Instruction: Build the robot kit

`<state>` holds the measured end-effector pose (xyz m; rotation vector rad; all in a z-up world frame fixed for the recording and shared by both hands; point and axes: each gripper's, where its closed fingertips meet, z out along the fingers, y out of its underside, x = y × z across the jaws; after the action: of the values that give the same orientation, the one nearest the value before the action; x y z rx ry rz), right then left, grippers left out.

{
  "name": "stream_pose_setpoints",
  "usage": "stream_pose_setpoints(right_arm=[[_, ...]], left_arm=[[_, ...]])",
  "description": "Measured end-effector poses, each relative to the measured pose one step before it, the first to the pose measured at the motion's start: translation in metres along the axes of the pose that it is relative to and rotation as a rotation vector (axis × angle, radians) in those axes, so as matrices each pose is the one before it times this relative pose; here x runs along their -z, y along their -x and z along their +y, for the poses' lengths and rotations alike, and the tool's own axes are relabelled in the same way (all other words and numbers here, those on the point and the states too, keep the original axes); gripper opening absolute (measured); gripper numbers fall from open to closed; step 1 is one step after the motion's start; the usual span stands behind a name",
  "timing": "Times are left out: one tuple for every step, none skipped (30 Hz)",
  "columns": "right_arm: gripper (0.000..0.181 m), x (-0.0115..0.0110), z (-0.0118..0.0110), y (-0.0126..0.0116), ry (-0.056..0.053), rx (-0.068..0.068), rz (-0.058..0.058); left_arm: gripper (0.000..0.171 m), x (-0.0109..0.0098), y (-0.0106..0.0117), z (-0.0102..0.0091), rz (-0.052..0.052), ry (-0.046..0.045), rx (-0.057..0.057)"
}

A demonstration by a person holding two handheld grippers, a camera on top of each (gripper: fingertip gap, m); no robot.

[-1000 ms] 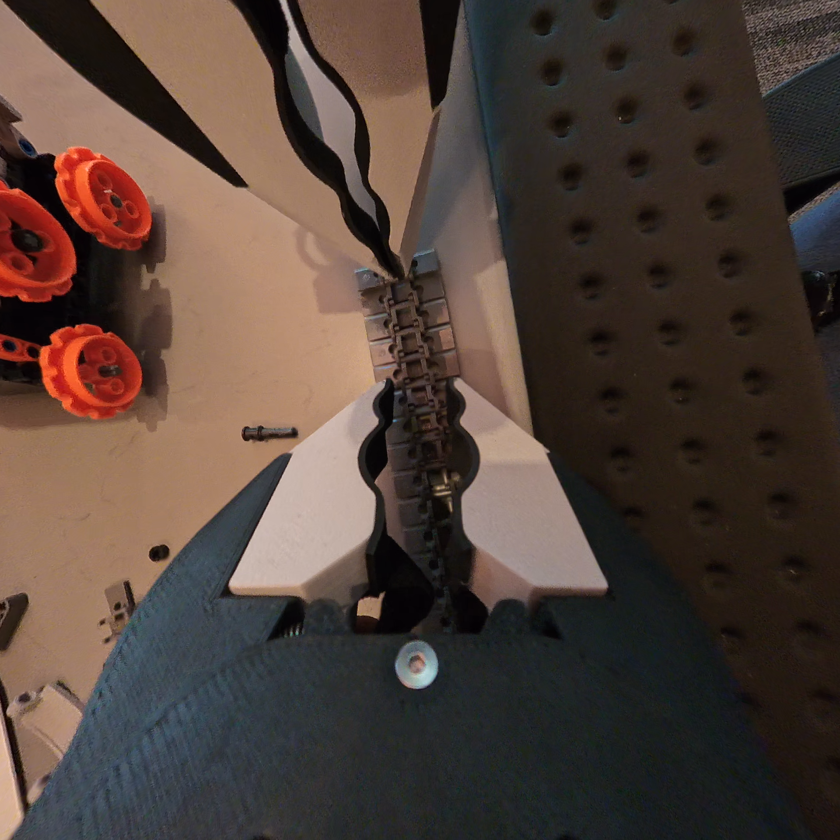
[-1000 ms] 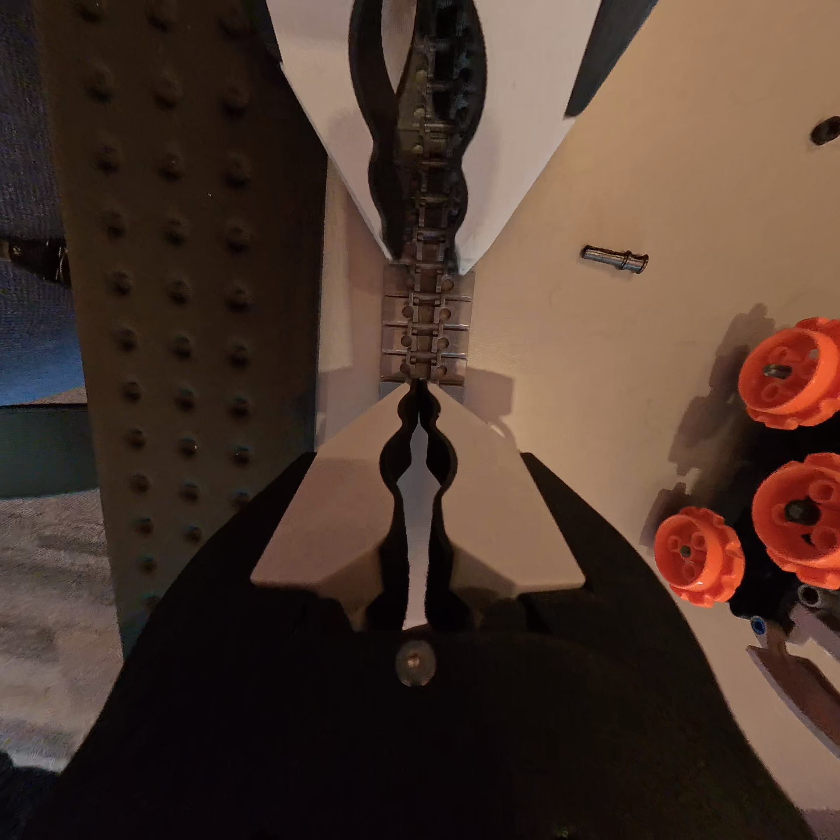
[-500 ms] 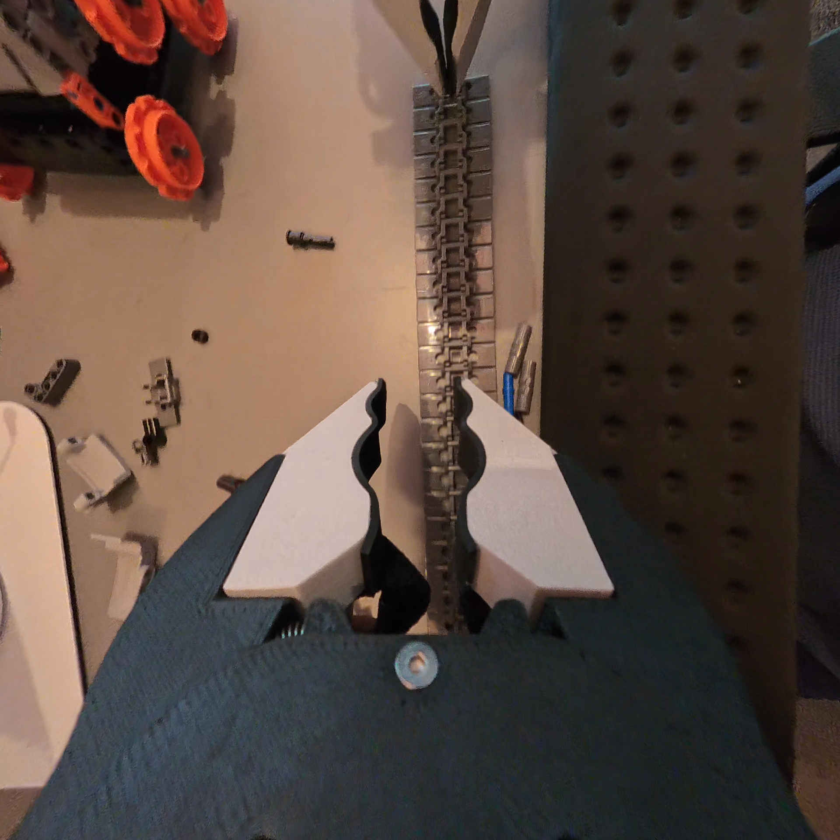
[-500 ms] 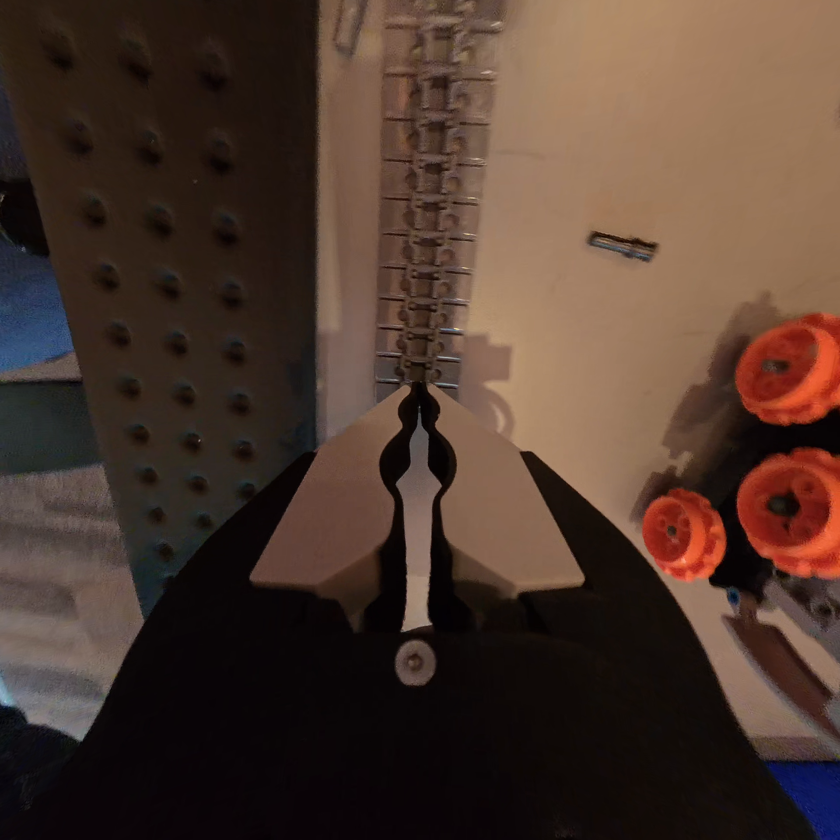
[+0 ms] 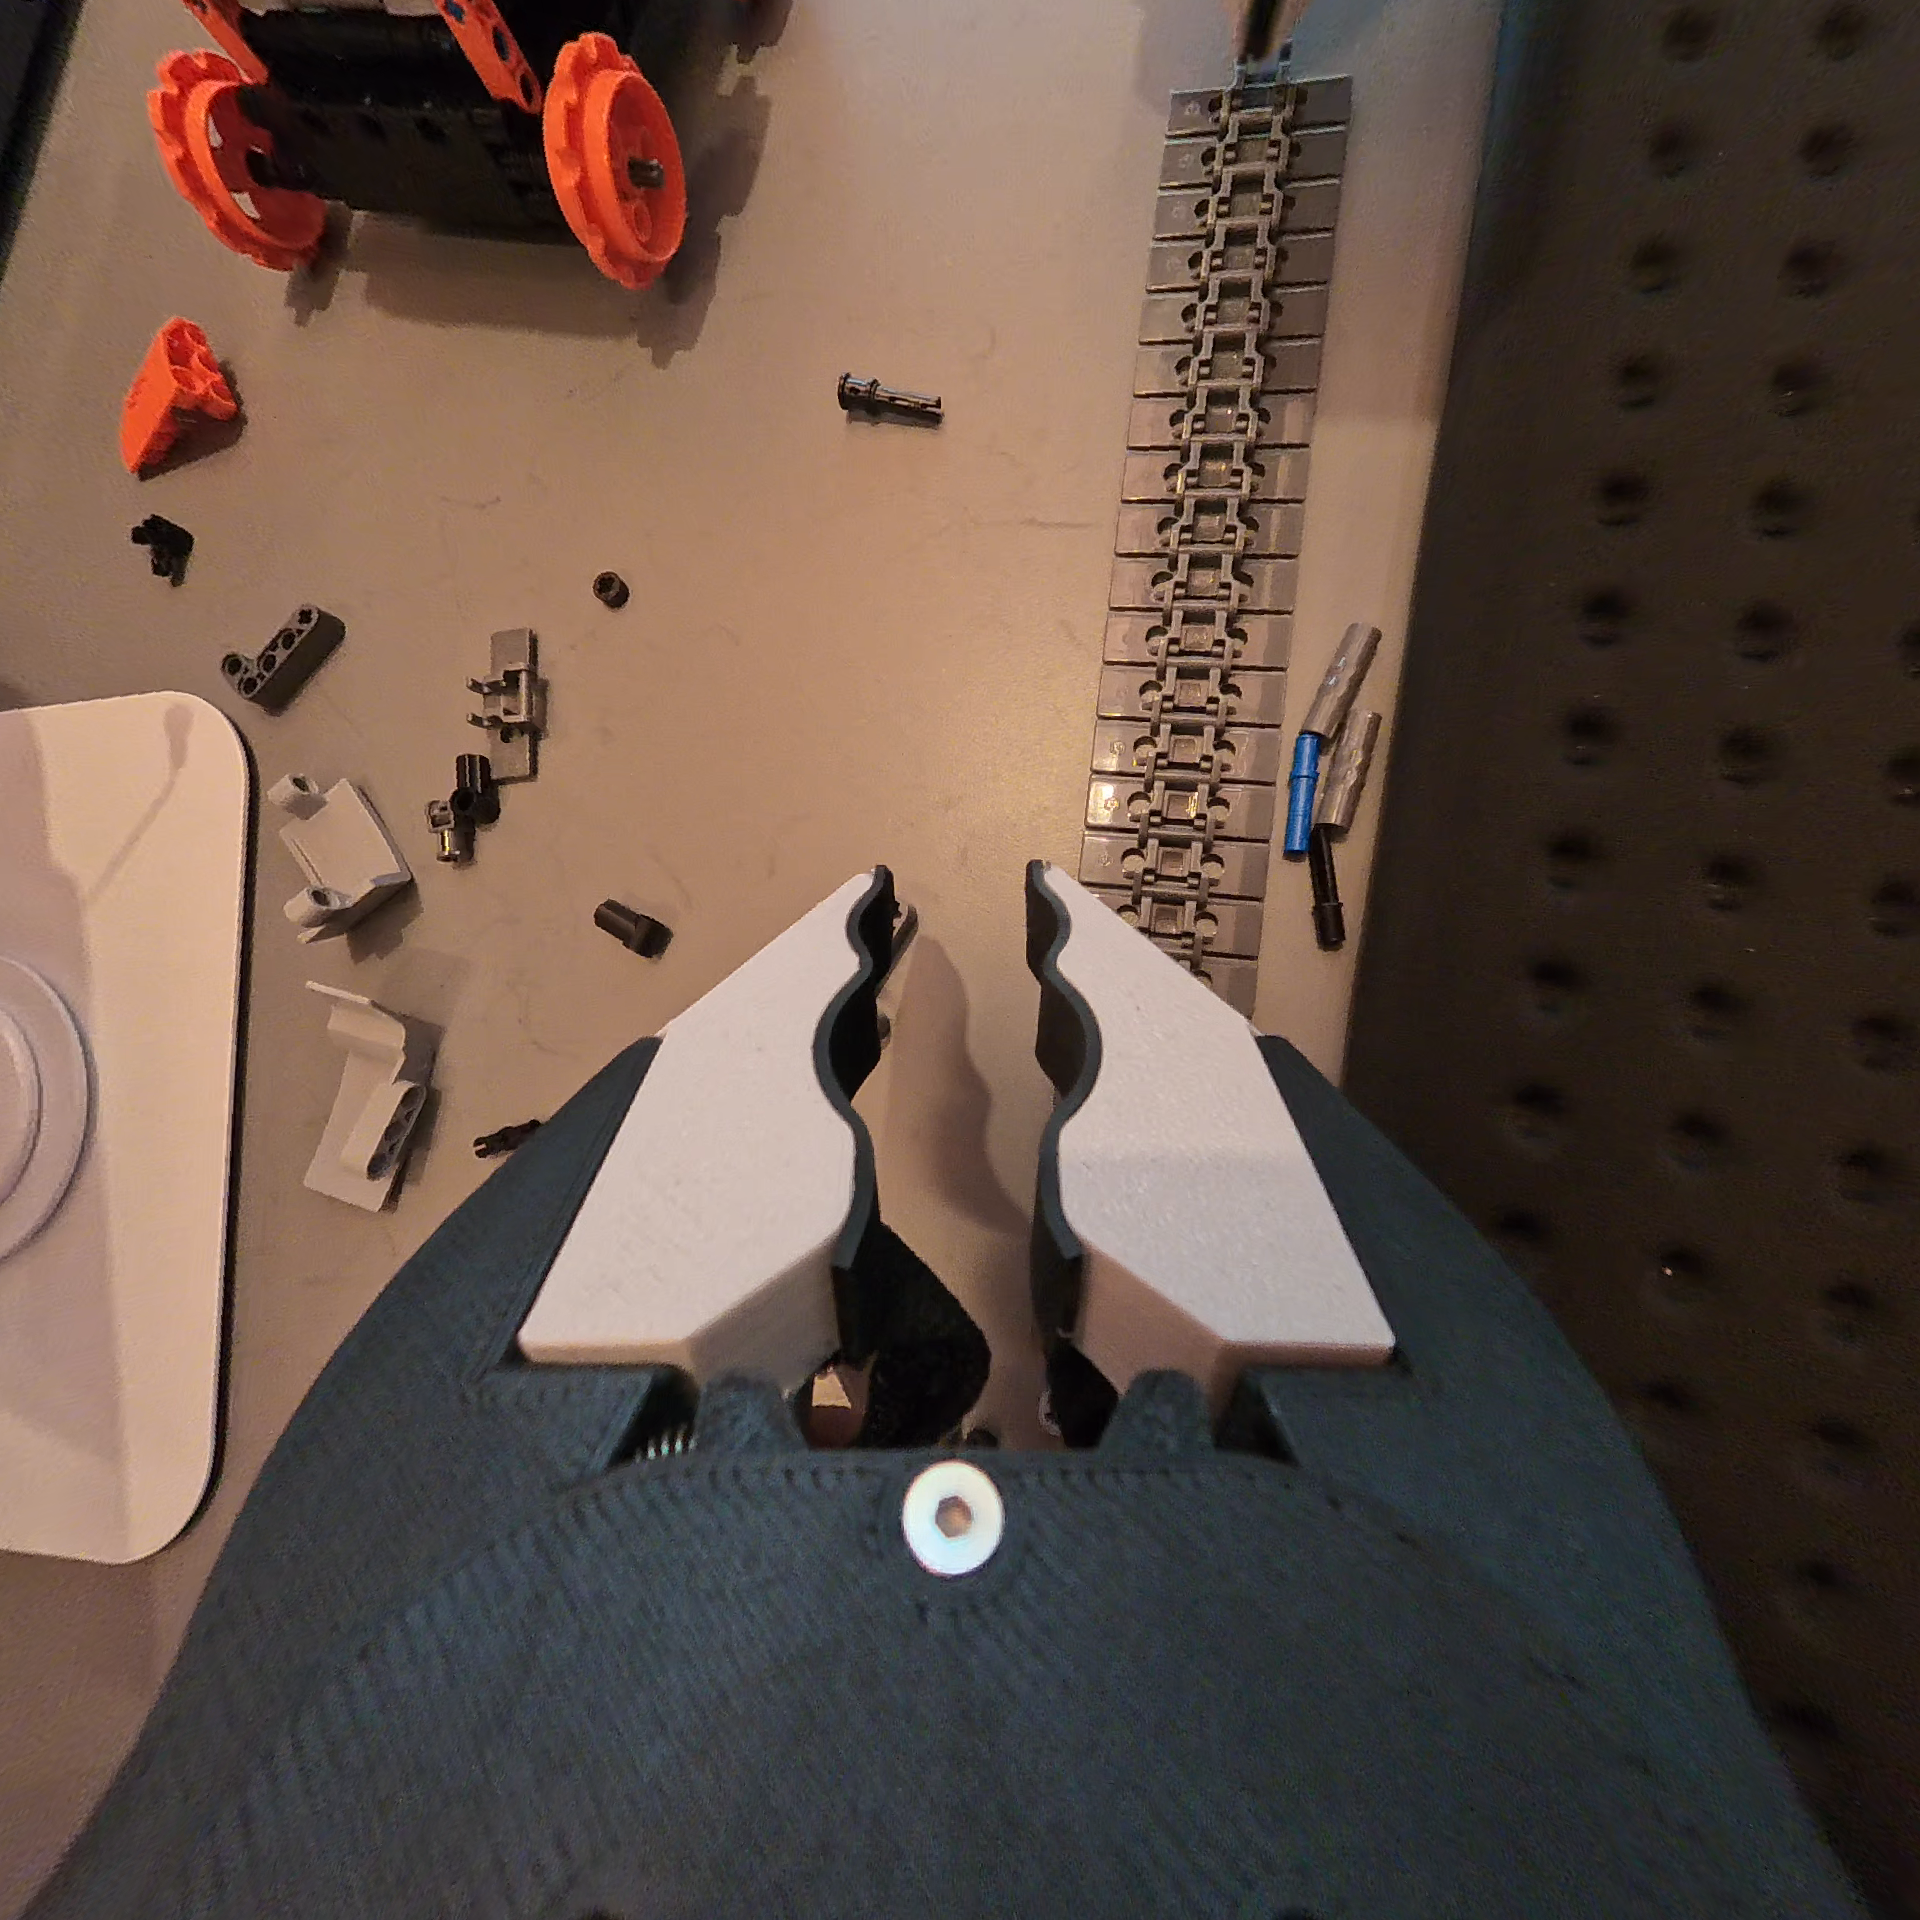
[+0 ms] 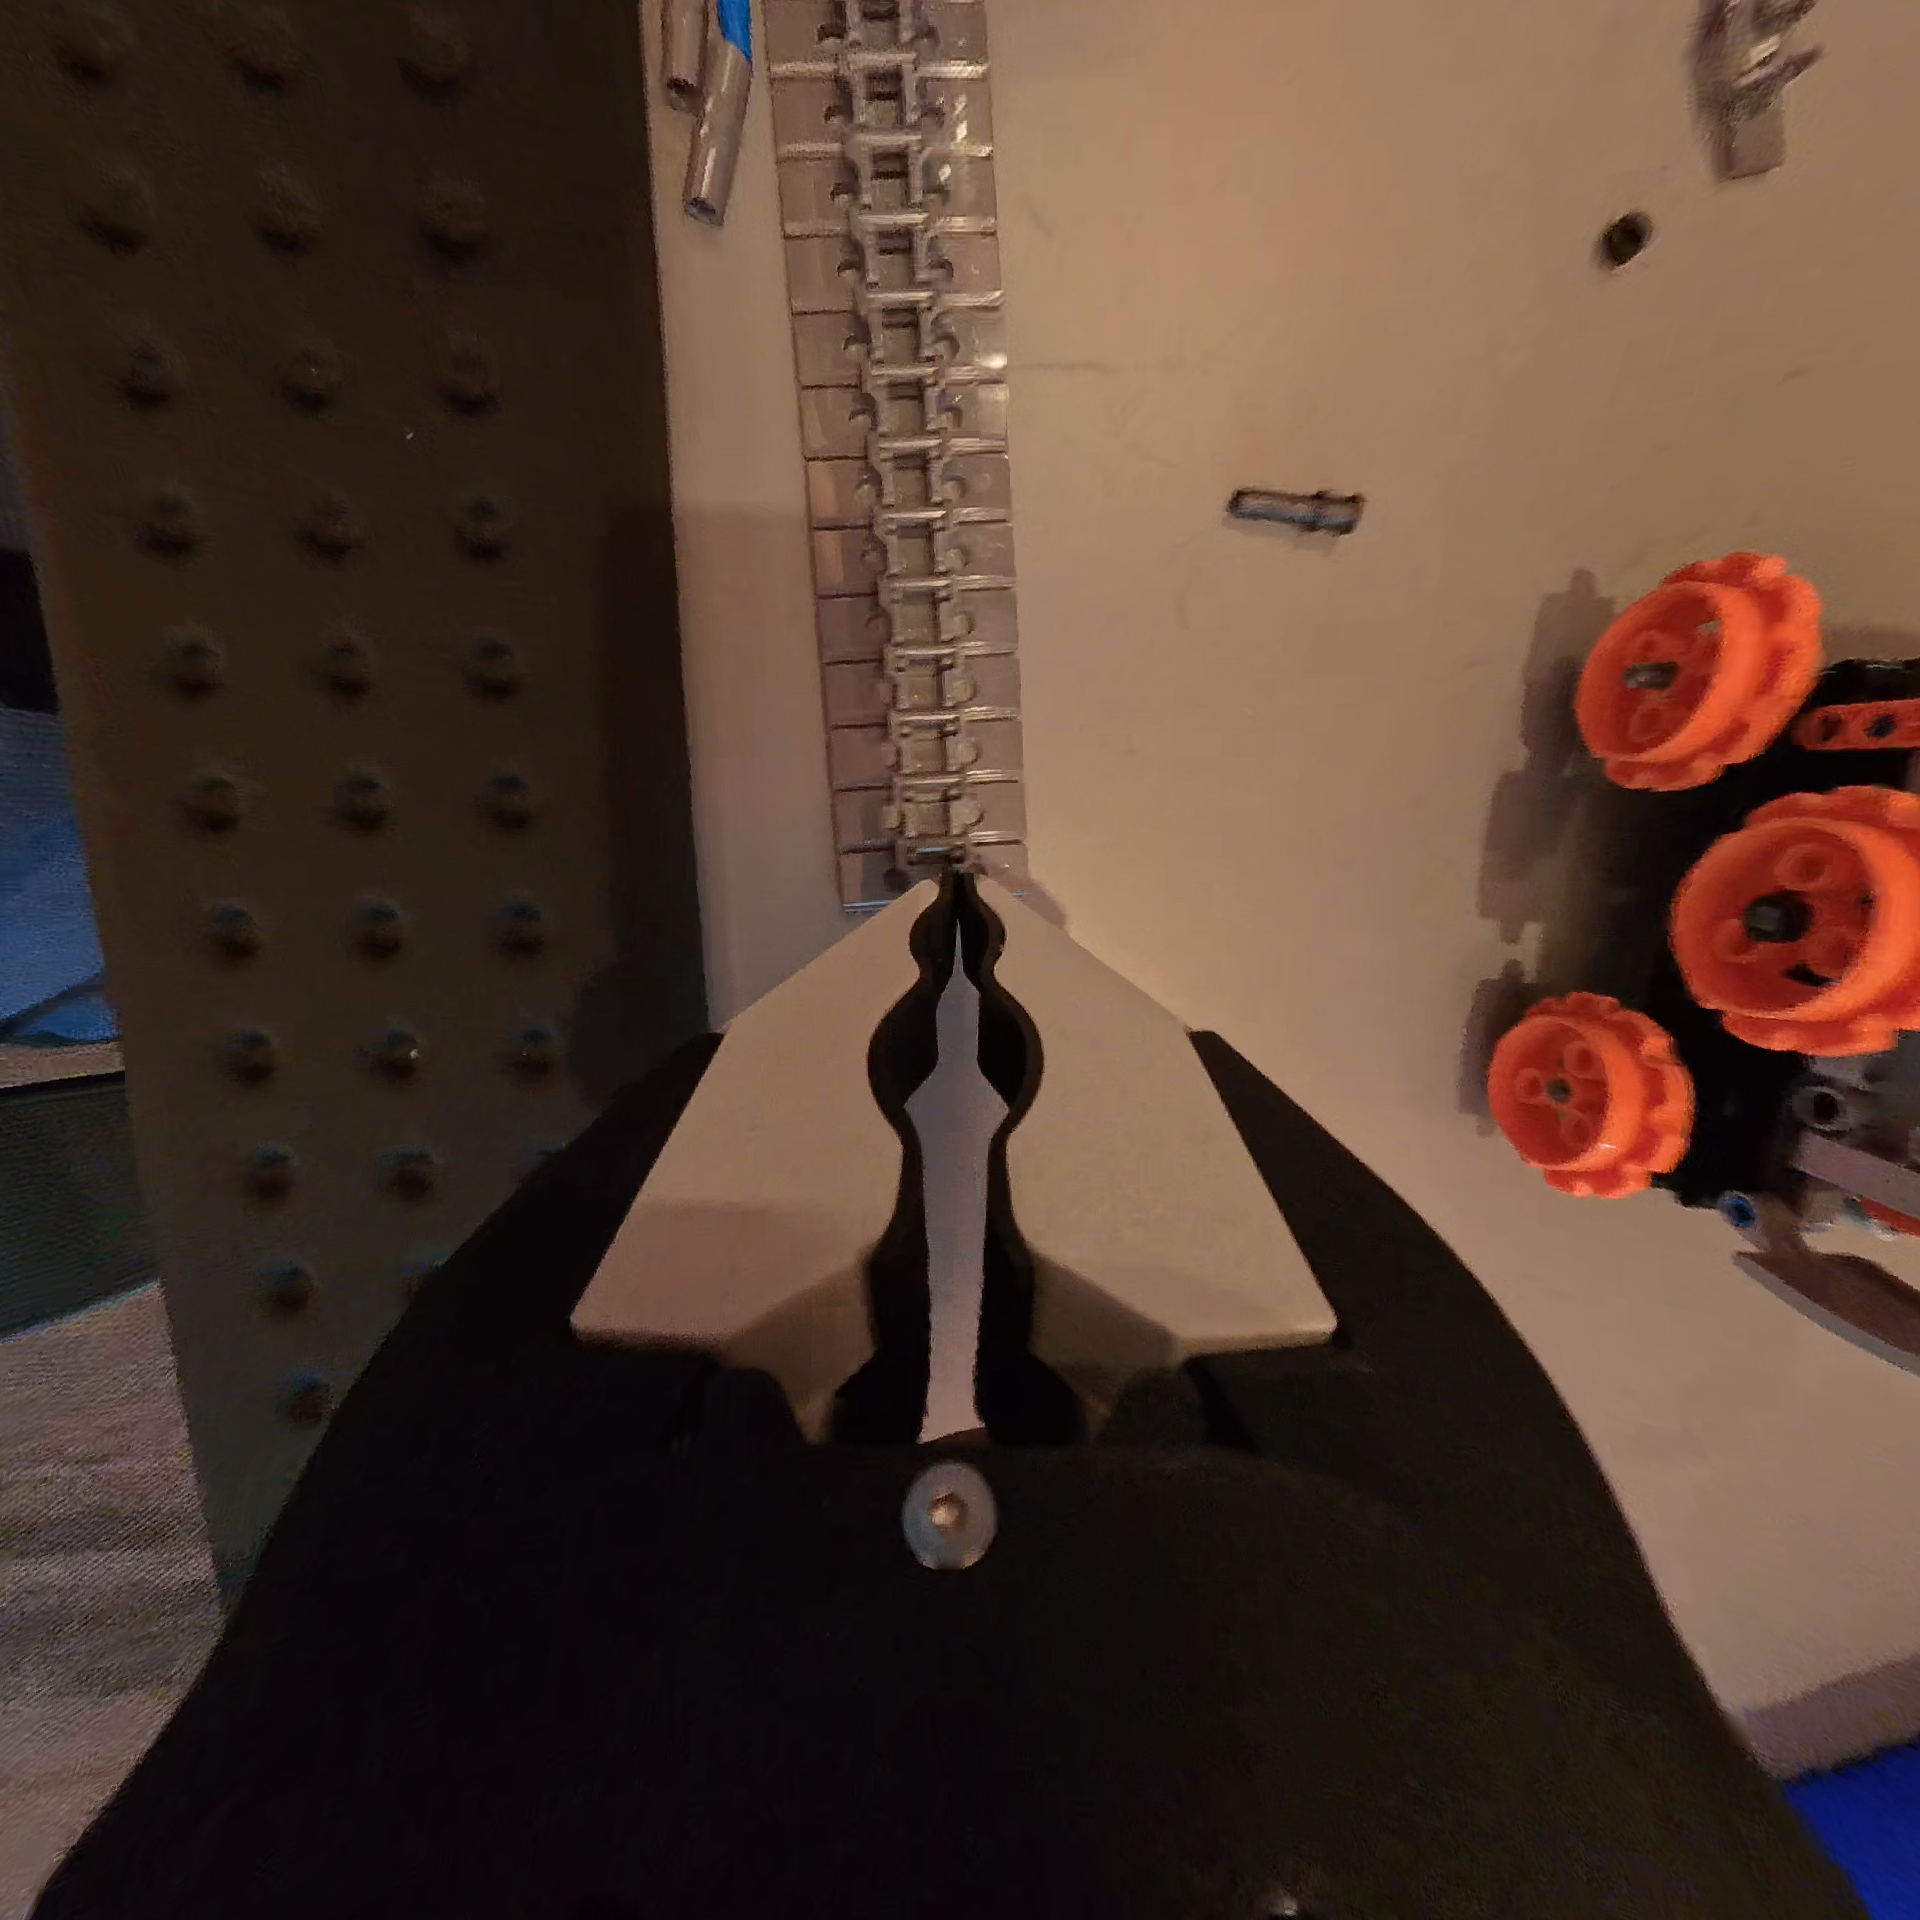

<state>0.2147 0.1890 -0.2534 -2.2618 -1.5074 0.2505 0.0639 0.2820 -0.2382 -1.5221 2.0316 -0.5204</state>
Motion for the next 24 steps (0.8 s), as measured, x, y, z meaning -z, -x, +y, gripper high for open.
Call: stream_pose_setpoints(right_arm=[[0.0,0.00323,-0.00413,-0.00277,-0.0157,0.0068,0.0228],[0.0,0.0029,-0.00748,0.00056,-0.0329,-0.0004,-0.0016],[0.0,0.00055,-0.00626,0.00224,-0.023,0.0031,-0.0113],[0.0,-0.00192,-0.00194,-0.00005,0.0036,0.0106,0.0039],[0.0,-0.00306,0.00139,-0.001,0.0193,0.0097,0.0074],[0.0,-0.00317,0.00186,0.0008,0.0153,0.0029,-0.0077],[0.0,-0.00301,0.00133,0.0014,0.0062,-0.0024,-0.0138],[0.0,-0.00262,0.00235,0.0003,0.0092,-0.0029,-0.0078],[0.0,-0.0015,0.00183,-0.00063,0.0072,-0.0014,0.0],[0.0,0.00013,0.00058,-0.00054,0.0031,-0.0019,0.0008],[0.0,0.00131,-0.00037,-0.00112,0.0018,0.004,0.0084],[0.0,0.00187,-0.00232,-0.00066,-0.0065,0.0062,0.0084],[0.0,0.00194,-0.00493,0.00064,-0.0193,0.0035,0.0002],[0.0,0.001,-0.00549,0.00176,-0.0192,0.0034,-0.0056],[0.0,-0.00034,-0.00359,0.00217,-0.0077,0.0066,-0.0076],[0.0,-0.00187,-0.00182,0.00131,0.0019,0.0072,-0.0025],[0.0,-0.00321,0.0012,-0.00013,0.0171,0.0057,0.0035],[0.0,-0.00387,0.00306,0.0004,0.0235,0.0076,-0.0005],[0.0,-0.00246,0.00002,0.00045,-0.0007,0.0009,-0.0041],[0.0,-0.00054,-0.00056,0.00009,-0.0049,-0.0095,-0.0058],[0.0,0.00037,0.00166,-0.00078,0.0106,0.0008,0.0032],[0.0,0.00113,0.00084,-0.00183,0.0082,0.0104,0.0152],[0.0,0.00184,-0.00261,-0.00149,-0.0111,-0.0006,0.0098],[0.0,0.00193,-0.00482,0.00028,-0.0239,-0.0061,-0.0038]], left_arm=[[0.024,0.0,0.00145,-0.00017,-0.0048,-0.00291,0.0027],[0.025,0.00024,0.0019,0.00021,-0.0052,-0.00129,0.0039],[0.024,0.00037,0.00176,0.00046,-0.0033,-0.00025,0.0032],[0.024,0.00058,0.00159,-0.00002,-0.0038,-0.00333,0.0028],[0.024,0.00095,0.00148,-0.00056,-0.0049,-0.00546,0.0034],[0.024,0.00086,0.00128,-0.00069,-0.0042,-0.00483,0.0027],[0.024,0.00079,0.00044,-0.00058,-0.001,-0.00392,0.001],[0.024,0.00058,0.00027,-0.0004,-0.0019,-0.00285,0.0003],[0.024,0.00028,0.00043,0.00012,-0.0033,-0.0008,-0.0004],[0.024,-0.00001,0.0001,0.00027,-0.0019,0.0009,-0.0013],[0.024,0.00003,0.0002,0.00024,-0.0006,0.00056,-0.0009],[0.024,0.00005,0.0007,-0.00018,-0.0023,-0.00119,0.0006],[0.024,0.0004,0.00091,-0.00039,-0.0036,-0.00145,0.0012],[0.024,0.00046,0.00087,-0.00039,-0.0031,-0.00247,0.0004],[0.024,0.00045,0.0007,-0.00046,-0.0023,-0.00348,0.001],[0.024,0.00056,0.00075,-0.00043,-0.0024,-0.00297,0.002],[0.024,0.00054,0.00078,-0.00034,-0.0033,-0.00307,0.0016],[0.023,0.00041,0.00097,-0.00027,-0.0037,-0.00287,0.0023],[0.024,0.00031,0.00069,-0.00007,-0.0026,-0.00218,0.0022],[0.023,0.00019,0.00059,0.00001,-0.0015,-0.00096,0.0017],[0.023,0.00026,0.0002,-0.00016,-0.0003,-0.00119,0.0009],[0.024,0.00012,0.00027,-0.00035,-0.0008,-0.00132,0.0001],[0.023,0.00015,0.00062,-0.00049,-0.0035,-0.00113,-0.0004],[0.023,0.00032,0.00076,-0.00041,-0.0034,-0.00151,0.0]])
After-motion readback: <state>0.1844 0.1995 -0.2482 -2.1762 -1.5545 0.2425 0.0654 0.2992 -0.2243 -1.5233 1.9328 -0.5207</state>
